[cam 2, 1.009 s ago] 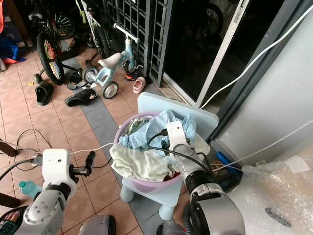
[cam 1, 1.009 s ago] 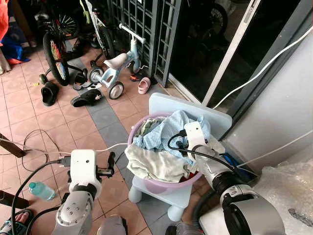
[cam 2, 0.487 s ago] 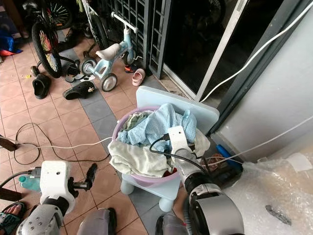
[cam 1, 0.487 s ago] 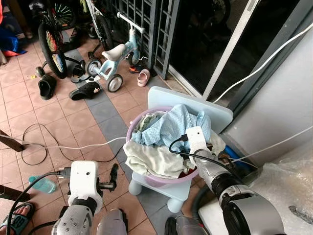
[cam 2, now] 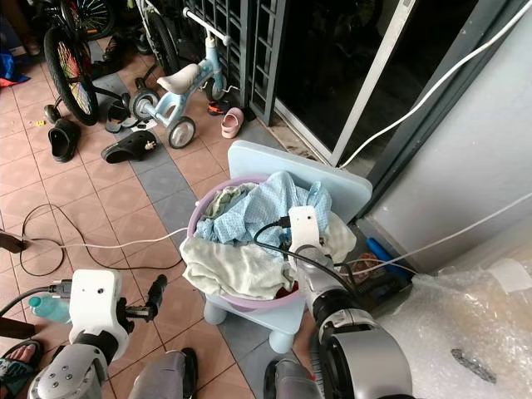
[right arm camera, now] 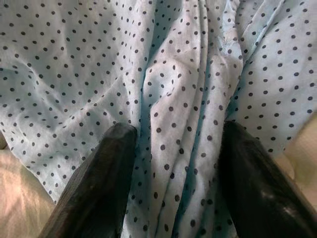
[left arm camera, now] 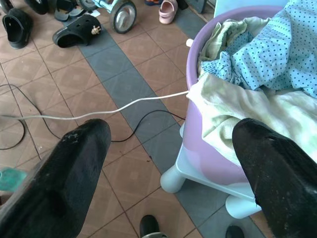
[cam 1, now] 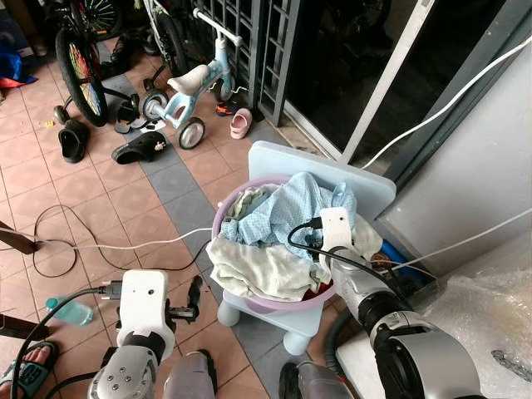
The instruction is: Clothes washing
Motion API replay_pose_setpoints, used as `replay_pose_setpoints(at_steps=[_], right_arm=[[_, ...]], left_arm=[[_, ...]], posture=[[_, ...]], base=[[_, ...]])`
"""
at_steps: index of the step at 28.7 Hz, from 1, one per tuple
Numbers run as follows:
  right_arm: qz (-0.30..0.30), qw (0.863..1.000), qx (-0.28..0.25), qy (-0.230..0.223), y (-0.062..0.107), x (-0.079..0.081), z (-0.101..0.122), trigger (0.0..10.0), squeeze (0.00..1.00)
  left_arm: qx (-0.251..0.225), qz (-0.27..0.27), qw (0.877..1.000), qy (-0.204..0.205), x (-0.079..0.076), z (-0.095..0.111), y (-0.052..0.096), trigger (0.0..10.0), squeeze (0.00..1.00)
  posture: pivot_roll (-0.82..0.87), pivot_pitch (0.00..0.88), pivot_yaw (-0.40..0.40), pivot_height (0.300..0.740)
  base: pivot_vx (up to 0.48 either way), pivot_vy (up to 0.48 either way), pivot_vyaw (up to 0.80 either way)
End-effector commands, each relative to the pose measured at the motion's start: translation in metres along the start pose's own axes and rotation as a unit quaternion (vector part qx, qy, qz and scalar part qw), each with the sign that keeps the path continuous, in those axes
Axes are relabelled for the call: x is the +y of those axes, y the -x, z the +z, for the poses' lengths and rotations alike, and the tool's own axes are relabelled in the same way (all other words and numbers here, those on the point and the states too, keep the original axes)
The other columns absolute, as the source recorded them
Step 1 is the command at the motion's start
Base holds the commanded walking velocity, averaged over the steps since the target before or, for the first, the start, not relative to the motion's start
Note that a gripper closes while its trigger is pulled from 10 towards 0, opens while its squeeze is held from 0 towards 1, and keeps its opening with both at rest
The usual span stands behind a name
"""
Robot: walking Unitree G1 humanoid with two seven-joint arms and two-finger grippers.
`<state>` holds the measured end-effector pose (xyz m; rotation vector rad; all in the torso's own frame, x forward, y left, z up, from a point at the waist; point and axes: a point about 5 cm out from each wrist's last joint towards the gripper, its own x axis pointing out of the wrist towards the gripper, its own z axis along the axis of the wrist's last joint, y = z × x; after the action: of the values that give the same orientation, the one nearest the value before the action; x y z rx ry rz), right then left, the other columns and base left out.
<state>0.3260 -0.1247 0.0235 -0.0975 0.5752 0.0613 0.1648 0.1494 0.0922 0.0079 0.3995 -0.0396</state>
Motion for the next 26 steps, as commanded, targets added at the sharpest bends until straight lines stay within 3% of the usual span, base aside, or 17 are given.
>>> replay_pose_setpoints(at_steps=[1,18,26], right_arm=[[0.0,1.0,-0.001,-0.01,-0.001,-0.002,0.002,0.0,0.0],[0.019,1.0,0.005,0.001,-0.001,-0.001,0.002,0.0,0.0],[0.051,0.997,-0.055,-0.025,0.0,-0.007,0.023,0.0,0.0]], left_arm=[[0.01,-0.001,1.0,0.002,0.001,-0.003,0.001,10.0,0.0],[0.002,0.004,1.0,0.0,0.0,-0.001,-0.006,10.0,0.0],[-0.01,0.001,1.0,0.002,-0.001,0.001,-0.015,10.0,0.0]], posture=[[0.15,0.167,-0.069,0.74],[0.14,0.146,-0.085,0.74],[0.13,0.109,-0.087,0.74]], base=[[0.0,0.0,0.0],[0.0,0.0,0.0],[0.0,0.0,0.0]])
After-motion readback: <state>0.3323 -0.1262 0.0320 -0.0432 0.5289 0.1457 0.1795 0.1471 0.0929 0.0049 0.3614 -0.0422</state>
